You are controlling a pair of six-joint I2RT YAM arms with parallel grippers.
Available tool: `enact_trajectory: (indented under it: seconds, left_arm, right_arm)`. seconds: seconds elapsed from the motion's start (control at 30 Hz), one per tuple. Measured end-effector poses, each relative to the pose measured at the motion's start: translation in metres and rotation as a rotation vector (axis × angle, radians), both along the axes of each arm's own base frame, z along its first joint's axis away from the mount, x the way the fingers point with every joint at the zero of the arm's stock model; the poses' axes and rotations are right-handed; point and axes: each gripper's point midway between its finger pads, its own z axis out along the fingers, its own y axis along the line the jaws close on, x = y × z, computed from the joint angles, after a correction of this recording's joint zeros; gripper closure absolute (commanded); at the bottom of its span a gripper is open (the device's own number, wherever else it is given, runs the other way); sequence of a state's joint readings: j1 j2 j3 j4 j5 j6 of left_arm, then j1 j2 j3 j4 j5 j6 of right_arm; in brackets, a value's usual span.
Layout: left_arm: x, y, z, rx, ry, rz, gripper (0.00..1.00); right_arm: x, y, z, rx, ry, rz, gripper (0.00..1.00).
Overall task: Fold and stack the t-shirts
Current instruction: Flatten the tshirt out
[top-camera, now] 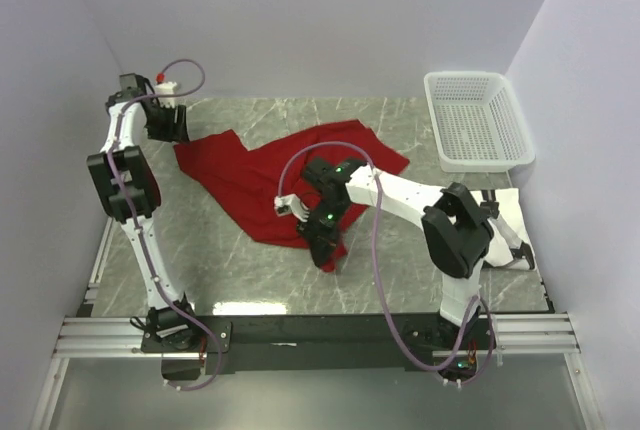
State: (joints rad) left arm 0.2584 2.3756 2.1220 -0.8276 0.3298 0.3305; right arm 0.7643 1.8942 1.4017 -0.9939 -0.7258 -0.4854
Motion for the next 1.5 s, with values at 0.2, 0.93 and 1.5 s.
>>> enact_trajectory:
  seconds: [0.2,0.93,1.5]
  left_arm:
    - [-0.038,-0.046,0.066,-0.180,-0.109,-0.117,0.19]
    - [-0.213,-0.215,-0.020,-0.176,0.229,-0.539,0.55]
    - [-0.099,-0.084,-0.027,-0.150,0.220,-0.241,0.37]
  right_arm:
    - [0.058,0.010,0.073,0.203,-0.053,-0.121,0.42]
    - [0.252,-0.187,-0.045,-0.391,-0.295,-0.585,0.52]
    - [0.083,-0.116,-0.050,-0.359,-0.054,-0.328,0.49]
